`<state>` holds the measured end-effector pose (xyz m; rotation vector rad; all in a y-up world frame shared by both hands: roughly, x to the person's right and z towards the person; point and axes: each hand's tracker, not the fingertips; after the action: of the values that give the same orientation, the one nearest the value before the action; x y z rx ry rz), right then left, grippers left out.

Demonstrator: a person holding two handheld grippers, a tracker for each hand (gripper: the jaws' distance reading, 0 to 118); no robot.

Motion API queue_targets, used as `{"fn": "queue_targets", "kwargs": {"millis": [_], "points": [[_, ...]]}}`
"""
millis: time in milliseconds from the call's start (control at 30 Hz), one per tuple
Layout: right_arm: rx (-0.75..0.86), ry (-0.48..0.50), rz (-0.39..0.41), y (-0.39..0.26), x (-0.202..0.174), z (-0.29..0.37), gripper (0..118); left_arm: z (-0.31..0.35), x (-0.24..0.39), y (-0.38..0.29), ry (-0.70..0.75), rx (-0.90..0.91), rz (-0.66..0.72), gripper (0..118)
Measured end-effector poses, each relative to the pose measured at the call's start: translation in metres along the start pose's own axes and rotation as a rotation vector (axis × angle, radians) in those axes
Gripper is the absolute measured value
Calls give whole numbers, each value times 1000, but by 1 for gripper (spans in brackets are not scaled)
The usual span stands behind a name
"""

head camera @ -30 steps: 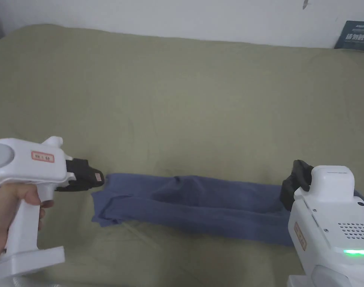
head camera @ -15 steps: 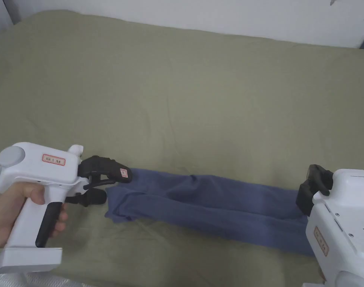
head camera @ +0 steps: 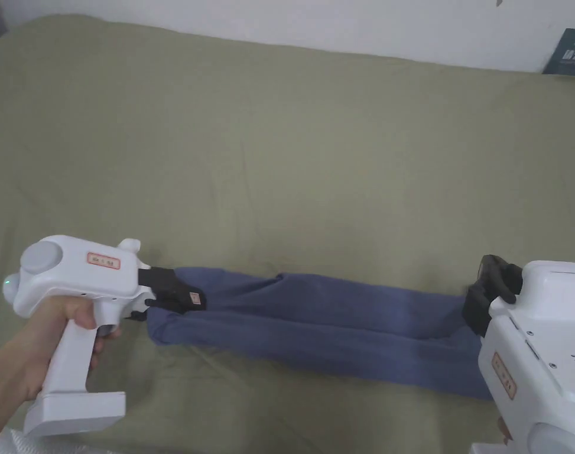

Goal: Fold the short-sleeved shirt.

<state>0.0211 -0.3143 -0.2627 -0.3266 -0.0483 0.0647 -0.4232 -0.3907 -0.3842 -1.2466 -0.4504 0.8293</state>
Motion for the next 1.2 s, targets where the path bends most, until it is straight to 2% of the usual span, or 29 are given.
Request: {"fn": "queue_targets", "kwargs": {"millis": [167, 367, 467, 633, 733, 833, 1033, 1100, 1133, 1167, 1200], "points": [[21, 0, -8, 7, 7, 8, 7, 39, 7, -2, -7, 55, 0, 6], [39, 11, -27, 15, 12, 17, 7, 94, 8, -5, 59, 157, 9, 6], [61, 17, -15, 17, 10, 21, 7, 103, 22, -10, 121, 155, -39, 6], [86, 14, -29, 20, 9, 26, 7, 70, 80, -21, 134, 137, -155, 6], [77, 24, -43, 21, 11, 30, 7, 38, 122, -22, 75, 55, -233, 6], [70, 45, -73, 19, 18, 37, 7, -7, 160, -35, 123, 33, -328, 6], [41, 33, -62, 10, 33, 39, 7, -112, 186, -51, 221, -74, -362, 6], [31, 31, -62, 5, 38, 38, 7, -143, 182, -51, 183, -130, -348, 7], [22, 25, -56, 3, 40, 37, 7, -156, 180, -51, 169, -144, -340, 19], [17, 18, -54, 1, 42, 37, 7, -168, 173, -50, 174, -143, -340, 51], [7, 18, -59, 0, 45, 36, 7, -179, 169, -52, 156, -149, -343, 94]]}}
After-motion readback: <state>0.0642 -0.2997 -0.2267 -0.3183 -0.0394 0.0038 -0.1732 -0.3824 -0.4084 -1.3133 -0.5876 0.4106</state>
